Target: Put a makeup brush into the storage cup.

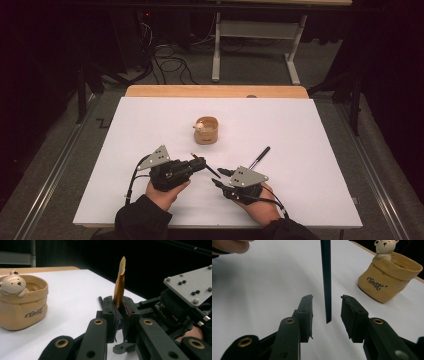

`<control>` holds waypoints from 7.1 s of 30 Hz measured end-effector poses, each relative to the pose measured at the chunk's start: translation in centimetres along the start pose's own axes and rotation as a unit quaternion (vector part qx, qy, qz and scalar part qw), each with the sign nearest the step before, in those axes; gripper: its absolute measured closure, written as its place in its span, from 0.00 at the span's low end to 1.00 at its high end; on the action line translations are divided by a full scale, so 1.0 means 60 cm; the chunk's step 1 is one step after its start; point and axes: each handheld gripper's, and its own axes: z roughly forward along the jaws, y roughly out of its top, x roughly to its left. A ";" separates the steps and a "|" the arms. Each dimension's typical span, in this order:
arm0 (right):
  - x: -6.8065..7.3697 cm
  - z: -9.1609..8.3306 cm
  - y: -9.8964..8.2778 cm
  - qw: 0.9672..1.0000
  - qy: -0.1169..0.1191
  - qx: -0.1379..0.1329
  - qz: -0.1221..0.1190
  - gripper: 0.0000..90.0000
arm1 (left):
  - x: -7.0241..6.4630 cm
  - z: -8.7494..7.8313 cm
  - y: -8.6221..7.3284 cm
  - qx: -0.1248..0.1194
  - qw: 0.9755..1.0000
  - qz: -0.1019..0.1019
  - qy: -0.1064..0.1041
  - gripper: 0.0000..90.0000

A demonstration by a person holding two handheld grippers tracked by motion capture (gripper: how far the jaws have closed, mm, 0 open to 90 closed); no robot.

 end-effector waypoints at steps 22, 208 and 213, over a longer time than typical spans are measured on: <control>0.010 0.002 0.006 1.000 0.005 -0.014 0.013 0.64 | -0.025 0.015 0.005 0.075 0.994 0.054 0.050 0.92; -0.116 -0.146 -0.065 0.985 -0.099 -0.058 0.130 0.08 | 0.065 -0.036 0.107 -0.031 0.985 0.028 0.166 0.93; -0.116 -0.146 -0.065 0.985 -0.097 -0.059 0.130 0.08 | 0.066 -0.020 0.127 -0.033 0.985 0.033 0.167 0.93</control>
